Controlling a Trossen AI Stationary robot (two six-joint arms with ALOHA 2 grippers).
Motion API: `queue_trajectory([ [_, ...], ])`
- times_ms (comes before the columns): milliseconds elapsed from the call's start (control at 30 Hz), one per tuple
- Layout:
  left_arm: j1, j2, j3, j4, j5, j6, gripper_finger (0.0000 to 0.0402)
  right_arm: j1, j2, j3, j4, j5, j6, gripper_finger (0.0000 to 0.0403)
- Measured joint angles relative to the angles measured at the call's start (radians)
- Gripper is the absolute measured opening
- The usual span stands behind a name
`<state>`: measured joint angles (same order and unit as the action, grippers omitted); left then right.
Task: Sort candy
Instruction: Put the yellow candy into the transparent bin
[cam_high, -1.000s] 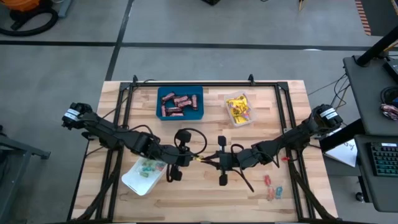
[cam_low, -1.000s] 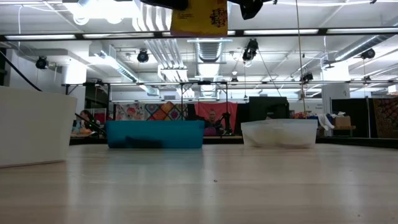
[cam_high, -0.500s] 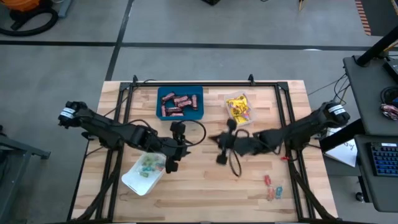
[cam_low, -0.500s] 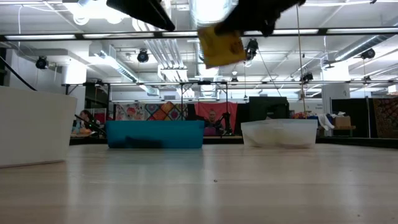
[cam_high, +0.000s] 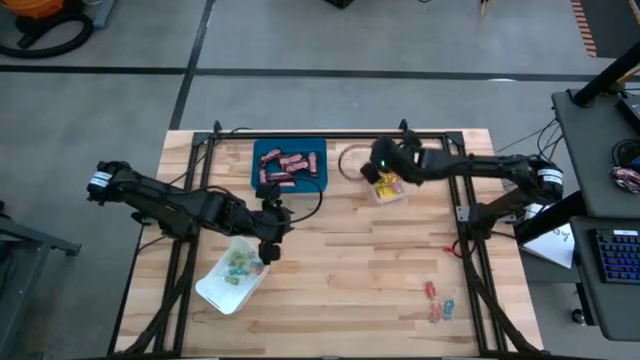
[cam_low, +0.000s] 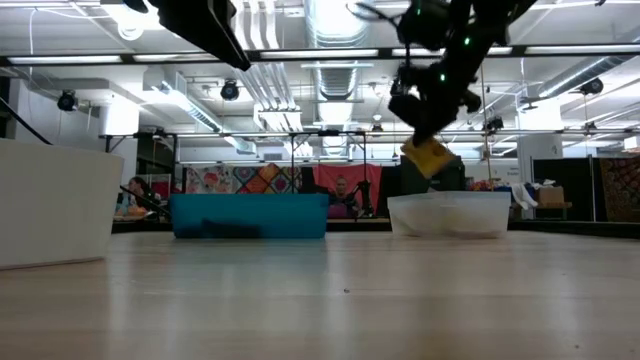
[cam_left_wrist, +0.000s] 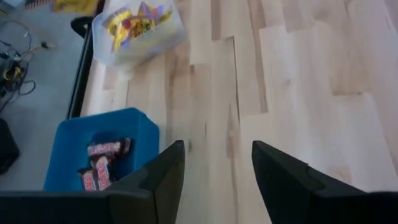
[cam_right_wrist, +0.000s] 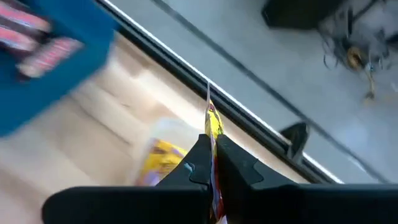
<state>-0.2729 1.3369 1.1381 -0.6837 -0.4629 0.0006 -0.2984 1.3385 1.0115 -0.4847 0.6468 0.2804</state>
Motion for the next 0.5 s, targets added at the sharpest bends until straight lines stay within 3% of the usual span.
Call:
queue_trajectory([
  [133,0.000,0.000,-0.005,-0.002,0.000,-0.024,0.0169,-0.108,0.032,-0.005,-0.001,-0.102,-0.041,0.0009],
  [500,0.000,0.000,-0.026,0.001,0.000,-0.042,0.0168,-0.160,0.119,-0.006,0.007,-0.101,-0.125,0.0027],
])
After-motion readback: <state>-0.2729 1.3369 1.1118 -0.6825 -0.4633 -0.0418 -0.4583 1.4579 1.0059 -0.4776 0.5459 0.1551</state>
